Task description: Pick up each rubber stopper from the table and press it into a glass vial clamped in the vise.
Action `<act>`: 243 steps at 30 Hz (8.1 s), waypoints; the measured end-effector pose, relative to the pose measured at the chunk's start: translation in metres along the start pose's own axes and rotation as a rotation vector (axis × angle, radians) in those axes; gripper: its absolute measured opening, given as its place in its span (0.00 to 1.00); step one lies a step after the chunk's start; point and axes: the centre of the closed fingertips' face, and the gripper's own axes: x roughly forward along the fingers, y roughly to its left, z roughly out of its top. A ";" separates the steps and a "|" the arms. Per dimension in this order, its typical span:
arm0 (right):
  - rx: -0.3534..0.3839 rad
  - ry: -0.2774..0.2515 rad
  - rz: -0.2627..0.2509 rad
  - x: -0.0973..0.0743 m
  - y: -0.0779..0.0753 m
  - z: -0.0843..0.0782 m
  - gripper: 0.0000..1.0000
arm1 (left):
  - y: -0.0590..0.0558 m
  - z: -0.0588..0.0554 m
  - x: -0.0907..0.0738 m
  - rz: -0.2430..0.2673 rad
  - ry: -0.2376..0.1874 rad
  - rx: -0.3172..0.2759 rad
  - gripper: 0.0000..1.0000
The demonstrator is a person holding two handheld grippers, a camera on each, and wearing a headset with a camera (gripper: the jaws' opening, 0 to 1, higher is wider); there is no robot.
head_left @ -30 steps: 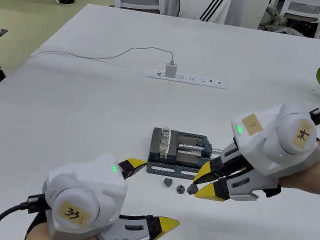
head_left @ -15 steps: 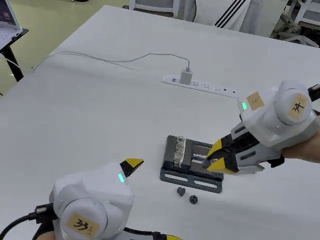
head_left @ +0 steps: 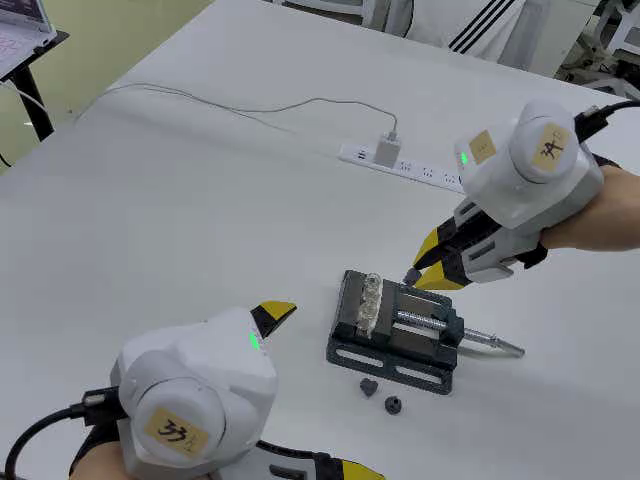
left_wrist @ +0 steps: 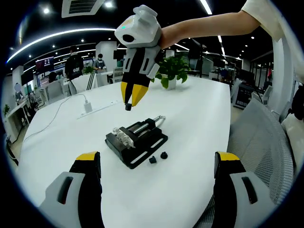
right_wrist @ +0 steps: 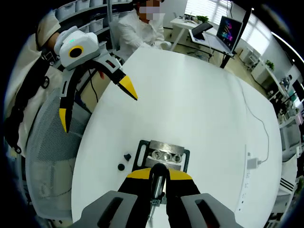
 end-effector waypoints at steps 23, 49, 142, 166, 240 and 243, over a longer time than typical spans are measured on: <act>-0.044 0.156 0.095 0.051 -0.037 -0.003 0.06 | 0.011 -0.005 0.008 0.004 -0.002 -0.030 0.98; -0.022 0.231 0.141 0.061 -0.033 -0.013 0.06 | 0.014 -0.013 0.009 0.008 0.004 -0.067 0.96; 0.126 0.166 0.130 0.062 -0.037 -0.012 0.00 | 0.016 -0.023 0.017 -0.005 0.012 -0.109 0.90; 0.139 0.199 0.101 0.061 -0.032 -0.013 0.00 | 0.017 -0.020 0.019 -0.004 0.003 -0.117 0.89; 0.297 0.032 -0.071 0.060 -0.038 -0.018 0.01 | 0.014 0.000 0.009 -0.004 -0.012 -0.071 0.88; 0.308 0.018 -0.085 0.059 -0.037 -0.019 0.04 | 0.014 0.000 0.009 -0.005 -0.012 -0.072 0.88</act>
